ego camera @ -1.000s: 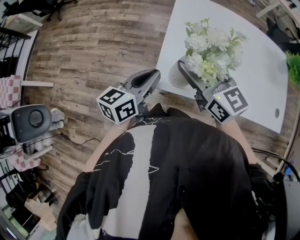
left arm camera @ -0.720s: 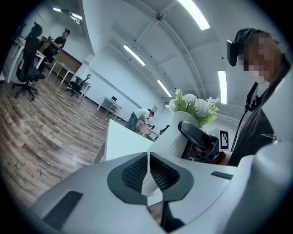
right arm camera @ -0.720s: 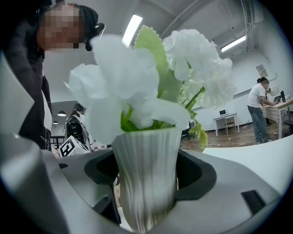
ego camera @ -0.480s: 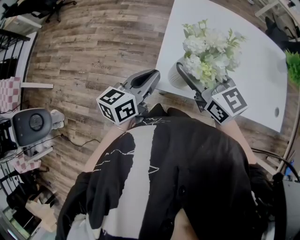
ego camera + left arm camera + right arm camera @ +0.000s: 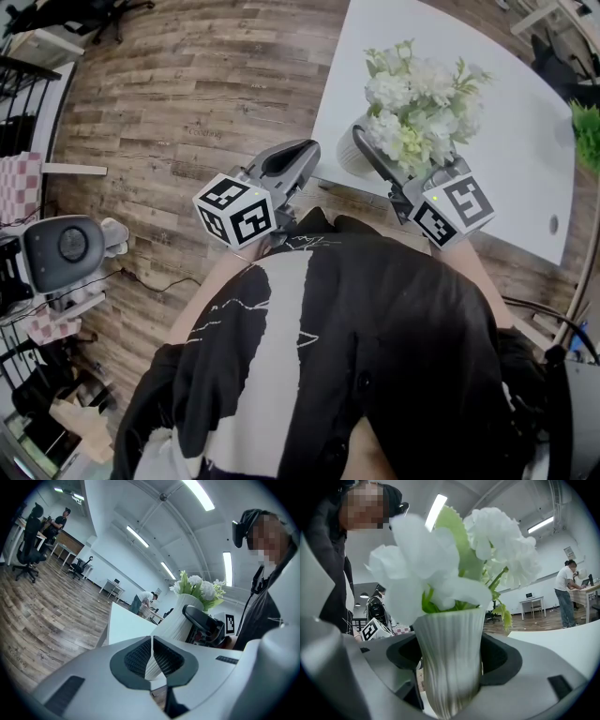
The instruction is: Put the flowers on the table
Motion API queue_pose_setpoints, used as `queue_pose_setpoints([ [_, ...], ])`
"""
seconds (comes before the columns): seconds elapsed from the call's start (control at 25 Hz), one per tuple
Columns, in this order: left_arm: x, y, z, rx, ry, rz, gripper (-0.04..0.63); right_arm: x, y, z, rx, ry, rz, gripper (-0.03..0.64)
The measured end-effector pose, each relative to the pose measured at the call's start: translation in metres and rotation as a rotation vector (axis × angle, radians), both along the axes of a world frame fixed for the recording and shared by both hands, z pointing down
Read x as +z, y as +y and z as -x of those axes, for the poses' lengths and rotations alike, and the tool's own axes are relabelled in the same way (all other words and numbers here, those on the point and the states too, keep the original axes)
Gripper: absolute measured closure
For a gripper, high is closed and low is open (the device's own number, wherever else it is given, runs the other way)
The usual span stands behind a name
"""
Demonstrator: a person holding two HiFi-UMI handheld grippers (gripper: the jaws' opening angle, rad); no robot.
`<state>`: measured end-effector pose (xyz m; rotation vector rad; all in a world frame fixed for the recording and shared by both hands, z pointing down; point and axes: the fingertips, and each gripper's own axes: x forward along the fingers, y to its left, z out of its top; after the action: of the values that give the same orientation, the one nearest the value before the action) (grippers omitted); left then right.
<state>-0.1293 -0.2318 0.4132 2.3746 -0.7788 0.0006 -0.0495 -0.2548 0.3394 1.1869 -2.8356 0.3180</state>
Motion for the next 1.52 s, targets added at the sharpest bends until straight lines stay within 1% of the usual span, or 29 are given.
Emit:
queue_pose_setpoints([
  [0.92,-0.0016,-0.0022,-0.0031,-0.003,-0.002,0.002,0.569,0.001,-0.0007,0.0,-0.018,0.022,-0.005,0.268],
  [1.12,-0.0033,-0.0028,-0.0061,-0.002,-0.003,0.004,0.569,0.0009,0.0005,0.0016,-0.033,0.044,-0.007,0.268],
  [1.52,-0.0018,-0.0011,-0.0055,-0.001,-0.006,0.006,0.569,0.0038,0.0001,-0.0002,-0.028,0.046,0.0,0.268],
])
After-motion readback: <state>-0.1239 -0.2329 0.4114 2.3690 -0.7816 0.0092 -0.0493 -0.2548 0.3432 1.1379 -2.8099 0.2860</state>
